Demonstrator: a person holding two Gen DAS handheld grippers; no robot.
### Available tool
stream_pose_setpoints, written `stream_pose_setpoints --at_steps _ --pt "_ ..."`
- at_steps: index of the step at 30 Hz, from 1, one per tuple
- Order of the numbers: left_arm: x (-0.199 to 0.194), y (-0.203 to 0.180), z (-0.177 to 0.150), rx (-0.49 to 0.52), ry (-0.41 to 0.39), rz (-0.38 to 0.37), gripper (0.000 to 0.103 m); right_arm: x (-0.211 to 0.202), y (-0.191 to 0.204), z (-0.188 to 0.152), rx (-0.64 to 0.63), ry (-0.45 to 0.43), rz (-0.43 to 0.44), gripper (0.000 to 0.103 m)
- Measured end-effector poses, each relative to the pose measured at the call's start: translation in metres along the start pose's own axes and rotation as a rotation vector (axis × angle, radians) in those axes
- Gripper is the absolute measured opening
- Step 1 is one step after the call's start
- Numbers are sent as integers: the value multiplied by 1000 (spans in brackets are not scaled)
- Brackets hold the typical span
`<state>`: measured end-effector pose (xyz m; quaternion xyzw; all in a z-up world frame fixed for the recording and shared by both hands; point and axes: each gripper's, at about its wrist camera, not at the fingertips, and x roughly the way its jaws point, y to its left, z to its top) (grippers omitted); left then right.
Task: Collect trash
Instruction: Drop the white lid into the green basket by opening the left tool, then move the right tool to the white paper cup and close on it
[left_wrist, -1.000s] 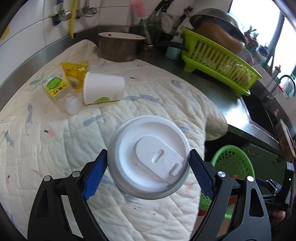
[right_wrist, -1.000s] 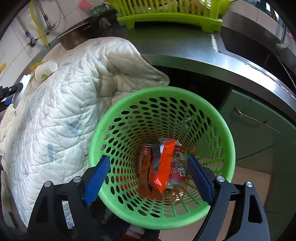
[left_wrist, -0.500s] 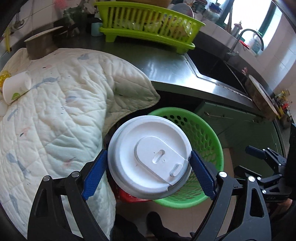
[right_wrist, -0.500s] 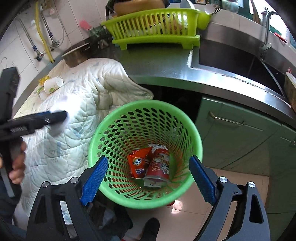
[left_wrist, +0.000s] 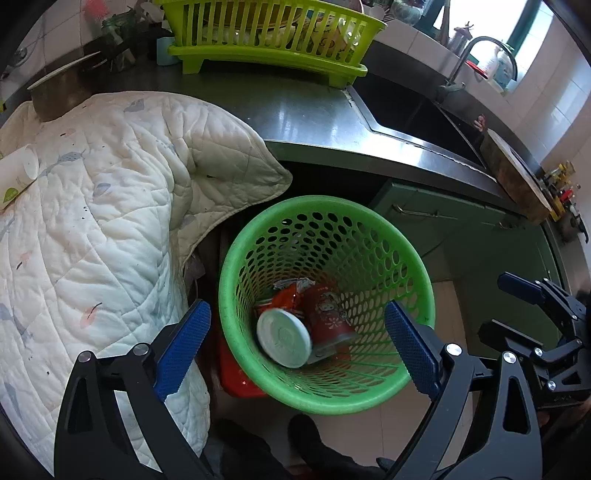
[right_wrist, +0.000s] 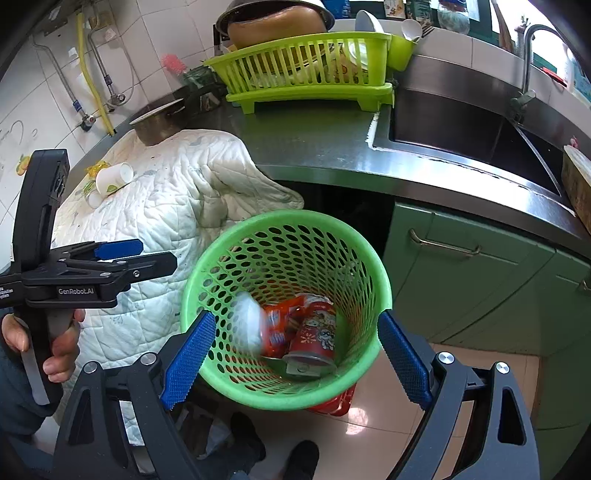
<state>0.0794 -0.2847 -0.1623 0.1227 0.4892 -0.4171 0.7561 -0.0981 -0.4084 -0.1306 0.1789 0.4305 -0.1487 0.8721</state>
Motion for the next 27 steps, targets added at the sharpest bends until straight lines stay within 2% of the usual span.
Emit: stream_pose_setpoints --at_steps 4,12,23,27 --pt "-13 11 0 -26 -24 9 94 5 8 6 -19 -1 17 86" --pt "-45 57 -1 -96 -81 90 94 25 38 23 -81 16 69 86" --pt "-97 157 -14 -268 -158 228 94 59 113 64 -249 26 143 86" --pt "-117 198 -21 -337 -187 285 94 74 151 83 -349 26 168 86"
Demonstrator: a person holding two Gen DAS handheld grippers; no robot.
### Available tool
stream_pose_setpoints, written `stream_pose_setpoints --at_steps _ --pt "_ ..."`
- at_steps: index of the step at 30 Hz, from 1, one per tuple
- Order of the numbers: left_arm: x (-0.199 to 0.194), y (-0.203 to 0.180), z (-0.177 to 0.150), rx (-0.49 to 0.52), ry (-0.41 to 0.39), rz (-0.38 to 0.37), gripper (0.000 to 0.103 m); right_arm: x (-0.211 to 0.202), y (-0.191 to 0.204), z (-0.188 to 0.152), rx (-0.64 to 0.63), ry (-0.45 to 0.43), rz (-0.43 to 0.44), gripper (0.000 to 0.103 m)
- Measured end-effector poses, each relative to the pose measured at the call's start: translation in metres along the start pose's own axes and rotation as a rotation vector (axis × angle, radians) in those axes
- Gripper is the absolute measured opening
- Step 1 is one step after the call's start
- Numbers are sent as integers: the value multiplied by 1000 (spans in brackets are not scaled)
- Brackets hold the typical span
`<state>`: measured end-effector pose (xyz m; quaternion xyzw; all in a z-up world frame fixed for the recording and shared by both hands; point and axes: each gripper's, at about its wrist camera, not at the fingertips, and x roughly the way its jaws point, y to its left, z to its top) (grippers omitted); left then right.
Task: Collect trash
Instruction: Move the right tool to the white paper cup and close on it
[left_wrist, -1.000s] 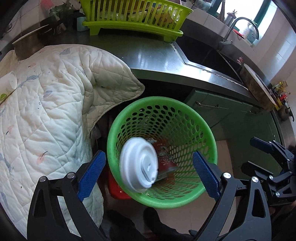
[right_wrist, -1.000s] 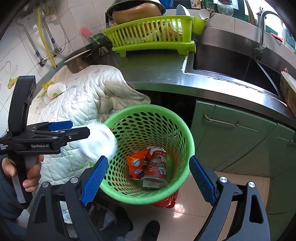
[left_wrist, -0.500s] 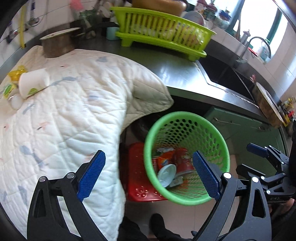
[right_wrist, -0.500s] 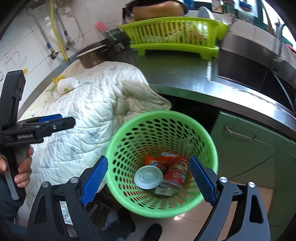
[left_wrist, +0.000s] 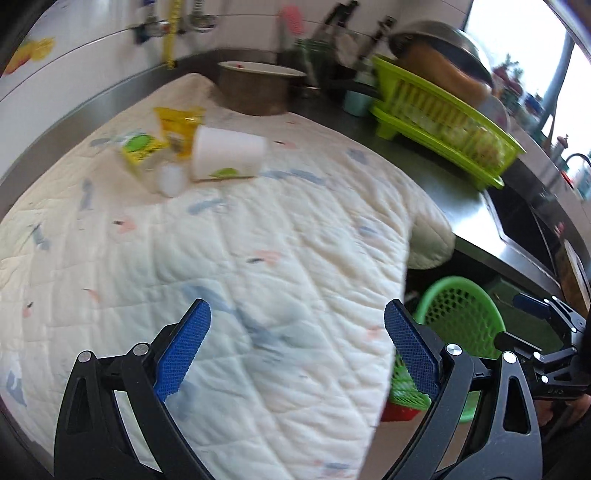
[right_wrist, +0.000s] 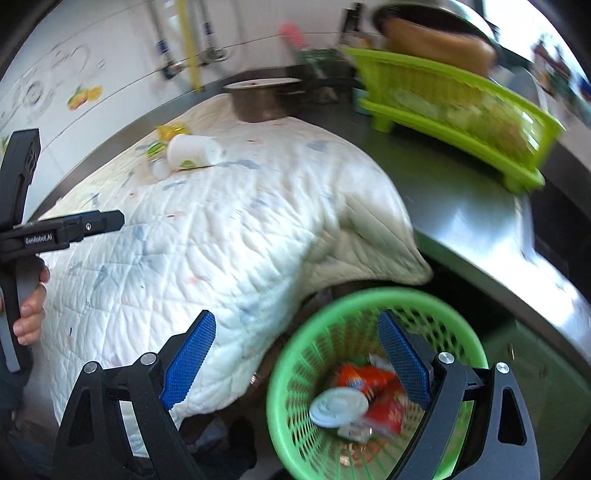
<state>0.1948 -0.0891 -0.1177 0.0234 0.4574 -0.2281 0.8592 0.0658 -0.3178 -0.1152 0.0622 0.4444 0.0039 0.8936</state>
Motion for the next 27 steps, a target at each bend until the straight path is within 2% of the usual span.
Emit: stream_pose_setpoints --at_steps 7,11,20,27 --pt "-13 75 15 -124 -33 75 94 42 54 61 -206 14 55 86" --pt "-21 107 17 -171 -48 109 94 70 88 95 -329 18 94 86" --pt "-32 167 16 -235 -64 167 94 137 147 168 -508 59 165 86" --pt "-32 198 18 -260 -65 192 94 195 180 210 -674 124 131 86"
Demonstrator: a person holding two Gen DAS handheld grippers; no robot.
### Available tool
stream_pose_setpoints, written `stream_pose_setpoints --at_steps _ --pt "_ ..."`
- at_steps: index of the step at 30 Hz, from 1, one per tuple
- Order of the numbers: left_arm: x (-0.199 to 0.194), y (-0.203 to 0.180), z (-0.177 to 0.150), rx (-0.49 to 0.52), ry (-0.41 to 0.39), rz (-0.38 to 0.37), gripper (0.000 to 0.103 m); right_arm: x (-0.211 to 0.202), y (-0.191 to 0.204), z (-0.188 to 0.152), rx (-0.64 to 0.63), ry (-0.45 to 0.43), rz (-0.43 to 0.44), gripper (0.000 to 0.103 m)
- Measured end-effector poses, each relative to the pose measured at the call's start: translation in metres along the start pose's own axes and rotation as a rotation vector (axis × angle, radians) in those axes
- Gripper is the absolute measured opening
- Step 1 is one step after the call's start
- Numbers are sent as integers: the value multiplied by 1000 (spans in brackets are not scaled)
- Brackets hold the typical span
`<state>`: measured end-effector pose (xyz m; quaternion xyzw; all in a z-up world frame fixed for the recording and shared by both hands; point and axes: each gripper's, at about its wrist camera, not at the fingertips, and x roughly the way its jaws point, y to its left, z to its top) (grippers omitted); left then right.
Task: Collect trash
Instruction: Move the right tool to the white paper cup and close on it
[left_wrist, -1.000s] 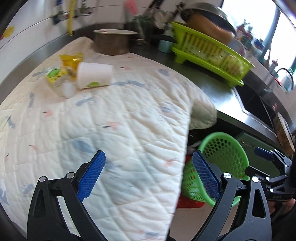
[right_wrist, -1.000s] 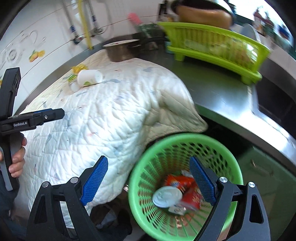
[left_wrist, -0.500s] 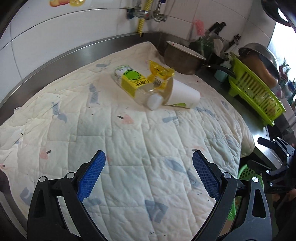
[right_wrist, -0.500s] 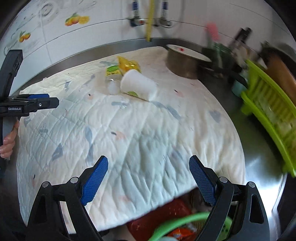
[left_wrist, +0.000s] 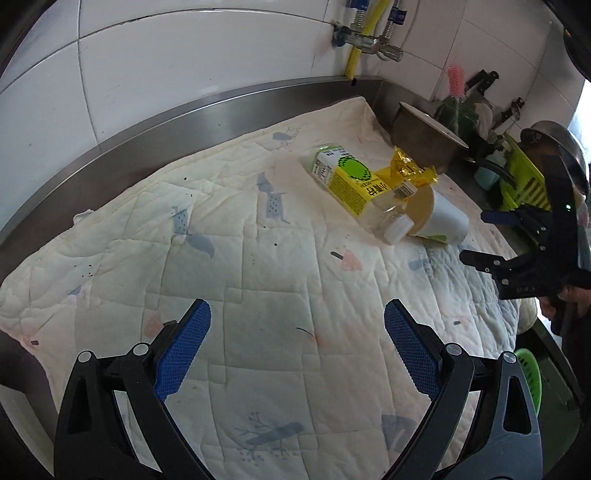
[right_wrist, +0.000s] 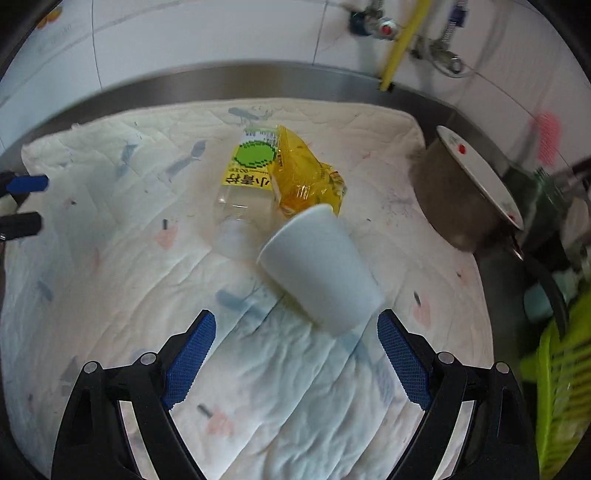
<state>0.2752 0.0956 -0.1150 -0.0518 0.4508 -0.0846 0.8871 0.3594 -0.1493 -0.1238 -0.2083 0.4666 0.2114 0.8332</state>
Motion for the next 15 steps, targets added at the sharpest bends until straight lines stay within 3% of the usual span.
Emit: stream_pose_setpoints --at_steps 8,13,15 --pt "14 15 8 -17 13 6 94 55 -9 25 -145 109 -26 86" --pt "20 16 10 -23 21 0 94 67 -10 23 -192 146 -46 86" --pt "22 16 10 -28 22 -5 94 70 -10 22 -213 153 -59 81"
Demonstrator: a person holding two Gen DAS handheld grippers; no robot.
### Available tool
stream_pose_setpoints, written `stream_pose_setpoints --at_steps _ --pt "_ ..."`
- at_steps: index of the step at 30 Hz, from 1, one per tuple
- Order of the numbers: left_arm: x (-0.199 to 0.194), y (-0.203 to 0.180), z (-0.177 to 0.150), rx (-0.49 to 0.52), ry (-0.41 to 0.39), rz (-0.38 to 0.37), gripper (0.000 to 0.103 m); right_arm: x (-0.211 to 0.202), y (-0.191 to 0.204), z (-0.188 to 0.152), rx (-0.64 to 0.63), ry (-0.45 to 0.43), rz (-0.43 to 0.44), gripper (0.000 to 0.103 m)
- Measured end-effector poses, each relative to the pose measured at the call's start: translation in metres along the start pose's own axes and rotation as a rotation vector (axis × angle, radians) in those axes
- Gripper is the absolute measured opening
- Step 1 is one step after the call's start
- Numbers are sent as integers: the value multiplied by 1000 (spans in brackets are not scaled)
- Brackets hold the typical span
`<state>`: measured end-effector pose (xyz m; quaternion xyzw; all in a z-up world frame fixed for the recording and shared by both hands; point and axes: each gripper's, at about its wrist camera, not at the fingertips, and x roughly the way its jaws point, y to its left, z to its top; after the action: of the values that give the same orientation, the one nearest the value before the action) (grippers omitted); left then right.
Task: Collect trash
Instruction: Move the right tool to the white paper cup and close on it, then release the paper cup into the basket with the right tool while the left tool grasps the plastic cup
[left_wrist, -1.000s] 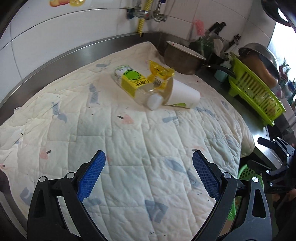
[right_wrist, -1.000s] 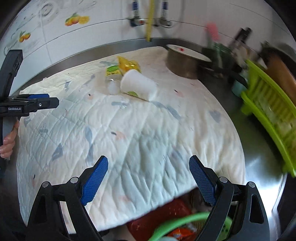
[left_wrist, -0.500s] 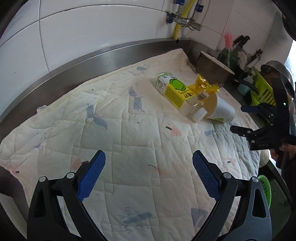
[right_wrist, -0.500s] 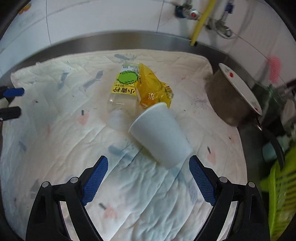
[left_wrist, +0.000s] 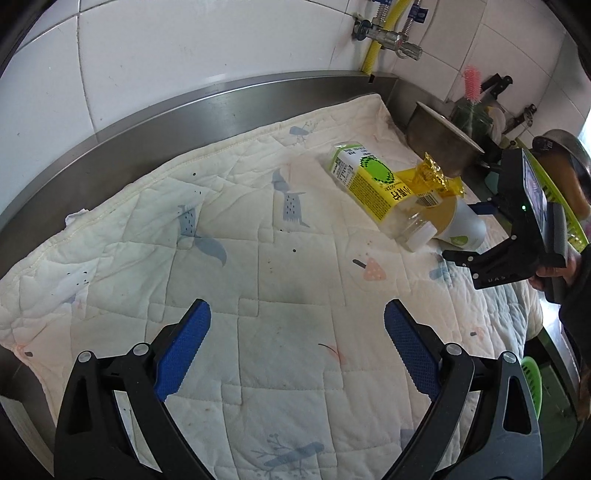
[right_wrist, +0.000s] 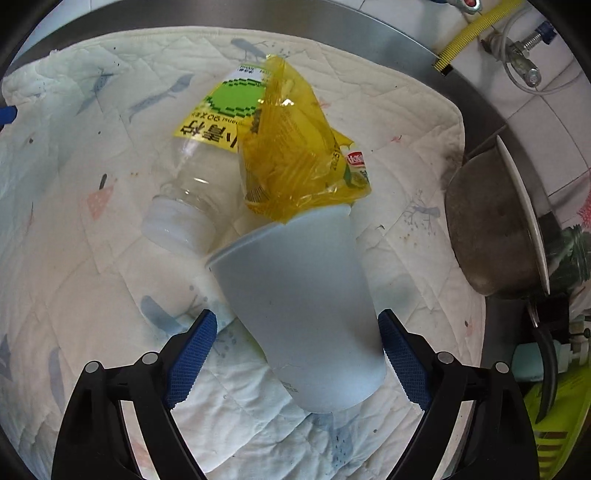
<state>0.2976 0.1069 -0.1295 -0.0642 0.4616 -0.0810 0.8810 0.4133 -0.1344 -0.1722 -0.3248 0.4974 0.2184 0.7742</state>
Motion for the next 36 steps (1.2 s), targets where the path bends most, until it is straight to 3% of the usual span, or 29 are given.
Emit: stream_pose_setpoints --at_steps 5,11,17,22,29,36 --pt "4 -2 -2 -2 10 -7 94 1 -5 -1 -12 9 -47 67" --pt "2 -3 -3 -11 5 -15 94 -9 0 -2 -79 34 -98 62" --pt "-1 -1 -3 -23 -1 -21 94 -36 22 -5 -264 72 -190 58" --pt "-5 -3 -3 -27 -8 -37 94 -63 34 -7 -319 84 -189 57" --pt "-5 -16 -2 -1 -9 -65 94 -107 38 -19 -257 50 -138 57" --pt "8 -53 4 72 -4 -143 89 -142 35 -61 -58 -37 -127 57"
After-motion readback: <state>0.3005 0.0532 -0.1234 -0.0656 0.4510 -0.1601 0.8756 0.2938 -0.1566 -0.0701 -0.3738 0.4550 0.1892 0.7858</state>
